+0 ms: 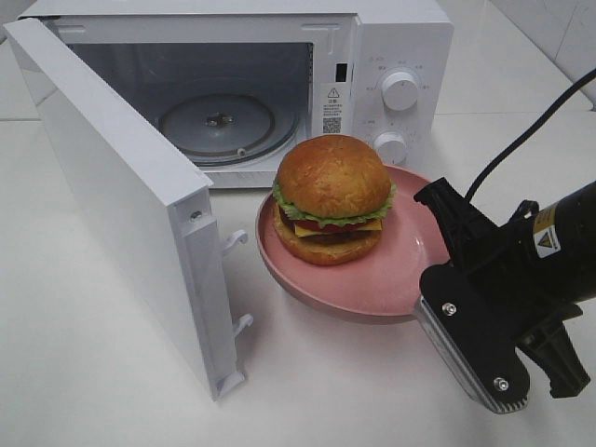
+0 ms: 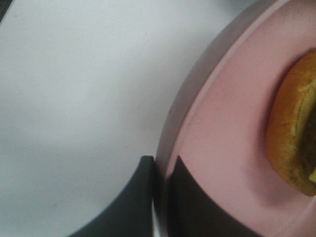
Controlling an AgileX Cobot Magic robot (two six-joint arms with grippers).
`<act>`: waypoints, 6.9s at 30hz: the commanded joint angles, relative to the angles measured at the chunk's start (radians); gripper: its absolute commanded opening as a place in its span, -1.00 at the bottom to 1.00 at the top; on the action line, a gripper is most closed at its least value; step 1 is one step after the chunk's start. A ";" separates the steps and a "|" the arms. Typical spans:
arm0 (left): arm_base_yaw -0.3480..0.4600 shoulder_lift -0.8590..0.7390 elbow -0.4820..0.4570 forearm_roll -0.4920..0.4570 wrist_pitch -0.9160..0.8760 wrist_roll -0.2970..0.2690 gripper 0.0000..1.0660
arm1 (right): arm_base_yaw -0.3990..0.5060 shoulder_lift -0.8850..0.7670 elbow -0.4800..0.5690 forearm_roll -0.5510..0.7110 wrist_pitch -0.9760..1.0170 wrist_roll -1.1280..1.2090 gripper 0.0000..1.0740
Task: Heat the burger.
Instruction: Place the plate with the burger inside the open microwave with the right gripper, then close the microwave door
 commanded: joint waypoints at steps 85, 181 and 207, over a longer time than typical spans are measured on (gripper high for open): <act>0.001 -0.005 0.000 -0.001 -0.012 -0.002 0.84 | 0.056 0.372 -0.489 0.000 0.027 -0.021 -1.00; 0.001 -0.005 0.000 -0.001 -0.012 -0.002 0.84 | 0.056 0.947 -1.207 -0.174 0.080 0.206 -0.95; 0.001 -0.005 0.000 -0.001 -0.012 -0.002 0.84 | 0.056 0.903 -1.135 -0.171 0.029 0.329 -0.12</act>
